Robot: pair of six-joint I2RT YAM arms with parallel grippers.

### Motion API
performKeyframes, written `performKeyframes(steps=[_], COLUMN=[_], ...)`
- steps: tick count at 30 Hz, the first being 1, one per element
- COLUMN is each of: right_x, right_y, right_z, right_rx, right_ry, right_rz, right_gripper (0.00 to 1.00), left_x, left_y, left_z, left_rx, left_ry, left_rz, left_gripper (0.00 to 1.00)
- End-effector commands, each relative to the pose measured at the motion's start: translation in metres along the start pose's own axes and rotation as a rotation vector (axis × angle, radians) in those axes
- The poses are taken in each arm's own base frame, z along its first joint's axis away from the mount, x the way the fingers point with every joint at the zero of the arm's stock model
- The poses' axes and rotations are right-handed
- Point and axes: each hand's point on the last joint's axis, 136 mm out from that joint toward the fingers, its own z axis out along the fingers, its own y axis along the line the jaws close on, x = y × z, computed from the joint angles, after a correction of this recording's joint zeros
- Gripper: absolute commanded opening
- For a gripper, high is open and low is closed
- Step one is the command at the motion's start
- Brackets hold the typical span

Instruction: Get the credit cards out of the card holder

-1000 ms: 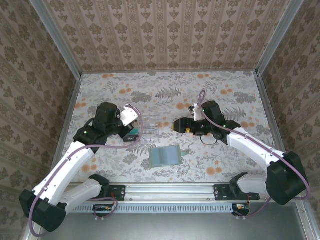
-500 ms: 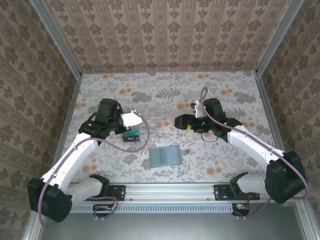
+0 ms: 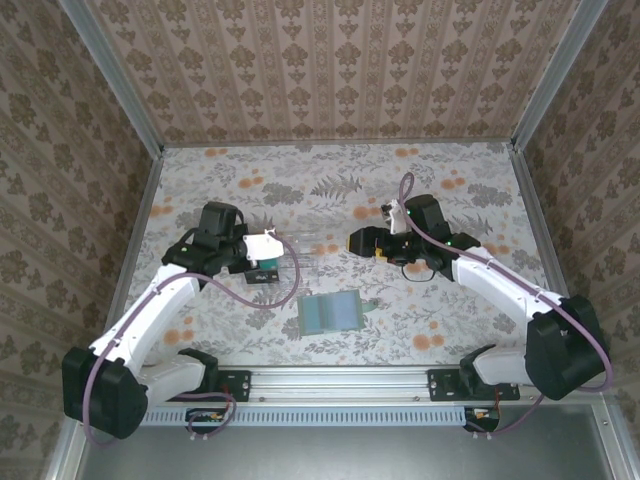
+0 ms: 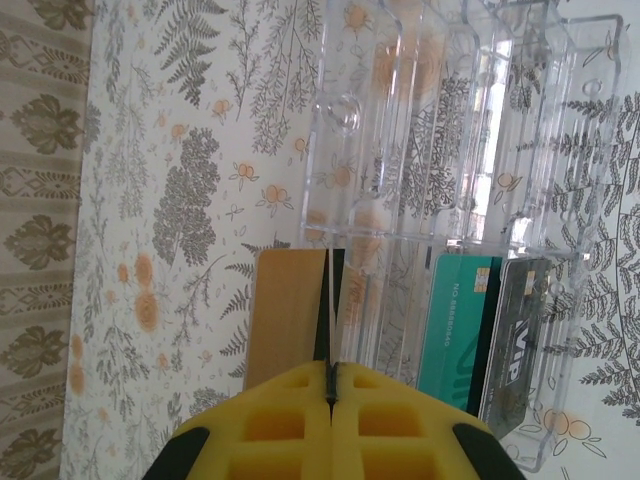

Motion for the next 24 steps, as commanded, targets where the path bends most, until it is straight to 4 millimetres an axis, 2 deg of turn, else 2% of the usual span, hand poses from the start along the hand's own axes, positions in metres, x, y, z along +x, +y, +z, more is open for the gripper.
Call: performKeyframes(steps=[1,11,24], right_x=[-0.008,-0.009,-0.010], right_y=[0.006,0.003,0.001], right_z=[0.000,0.002,0.006], right_rx=[-0.015,-0.016,-0.026], right_ry=[-0.002,0.001,0.007], right_rz=[-0.007,0.002,0.014], right_gripper=[1.00,1.00,1.00], left_x=[0.001,0.006,0.012], left_y=[0.001,0.009,0.008], left_z=[0.006,0.019,0.027], left_rx=[0.001,-0.010,0.009], left_ry=[-0.013,-0.010,0.004], left_rz=[0.015,-0.007,0.007], left_gripper=[0.00,0.00,0.00])
